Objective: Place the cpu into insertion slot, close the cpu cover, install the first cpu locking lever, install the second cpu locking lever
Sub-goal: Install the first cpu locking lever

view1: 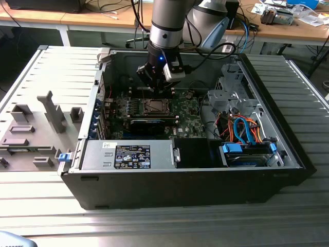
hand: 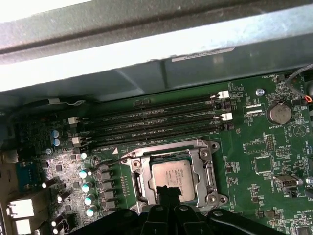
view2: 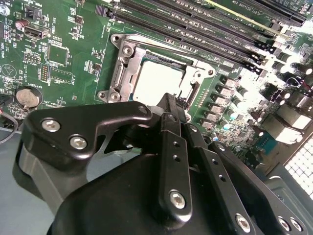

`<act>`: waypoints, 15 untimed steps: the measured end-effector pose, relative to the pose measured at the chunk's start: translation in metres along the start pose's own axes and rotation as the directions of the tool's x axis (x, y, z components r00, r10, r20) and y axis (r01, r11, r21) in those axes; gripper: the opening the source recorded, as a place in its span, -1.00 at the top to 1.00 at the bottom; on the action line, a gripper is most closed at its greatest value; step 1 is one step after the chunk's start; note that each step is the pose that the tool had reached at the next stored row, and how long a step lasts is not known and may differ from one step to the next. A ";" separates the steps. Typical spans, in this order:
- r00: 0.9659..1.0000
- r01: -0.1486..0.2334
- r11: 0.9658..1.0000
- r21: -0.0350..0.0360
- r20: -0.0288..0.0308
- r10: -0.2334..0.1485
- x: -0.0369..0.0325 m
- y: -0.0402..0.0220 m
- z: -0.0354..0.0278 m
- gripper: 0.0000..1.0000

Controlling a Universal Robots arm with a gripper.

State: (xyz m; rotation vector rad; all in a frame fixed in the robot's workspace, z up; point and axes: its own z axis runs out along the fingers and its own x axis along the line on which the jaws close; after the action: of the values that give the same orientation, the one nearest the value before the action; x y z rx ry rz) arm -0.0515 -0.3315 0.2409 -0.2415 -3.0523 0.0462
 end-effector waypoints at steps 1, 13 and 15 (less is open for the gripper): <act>1.000 0.001 1.000 0.000 0.000 -0.001 0.0000 0.0000 0.0000 0.79; 1.000 0.014 1.000 0.001 0.001 -0.014 0.0000 0.0000 0.0000 0.79; 1.000 0.018 1.000 0.001 0.001 -0.018 0.0000 0.0000 0.0000 0.79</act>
State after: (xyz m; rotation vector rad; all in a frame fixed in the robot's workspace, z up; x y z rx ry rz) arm -0.0516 -0.3315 0.2409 -0.2145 -3.0546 0.0473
